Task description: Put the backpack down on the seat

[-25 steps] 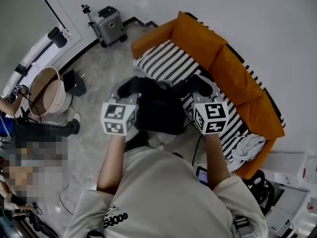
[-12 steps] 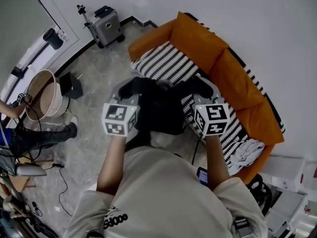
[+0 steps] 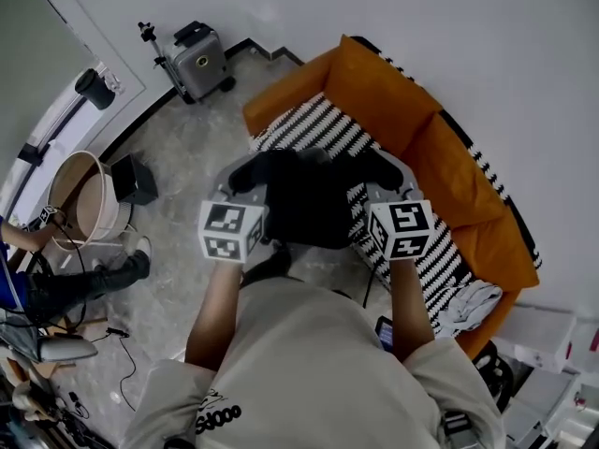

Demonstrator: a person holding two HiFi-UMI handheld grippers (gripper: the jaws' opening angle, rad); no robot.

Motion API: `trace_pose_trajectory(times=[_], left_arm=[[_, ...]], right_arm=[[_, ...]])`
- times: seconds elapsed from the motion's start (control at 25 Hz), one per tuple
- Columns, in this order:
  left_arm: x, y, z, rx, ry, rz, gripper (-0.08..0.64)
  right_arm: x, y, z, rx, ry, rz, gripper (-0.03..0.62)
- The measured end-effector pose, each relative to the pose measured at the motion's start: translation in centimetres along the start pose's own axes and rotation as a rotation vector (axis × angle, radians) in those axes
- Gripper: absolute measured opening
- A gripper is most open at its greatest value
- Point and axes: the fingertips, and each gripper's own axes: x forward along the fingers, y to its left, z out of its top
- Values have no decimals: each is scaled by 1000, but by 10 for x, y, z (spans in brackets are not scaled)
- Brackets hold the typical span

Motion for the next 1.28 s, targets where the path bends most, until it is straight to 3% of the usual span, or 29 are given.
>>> trace_pose_trajectory(times=[0.48,1.28], left_arm=[[70,49,30,4,2,-32,20],[146,89,35,-15,42,-127,20]], right_arm=[[73,-30,28,26,13,-25,14],[143,-57,33,48,67,-81,14]])
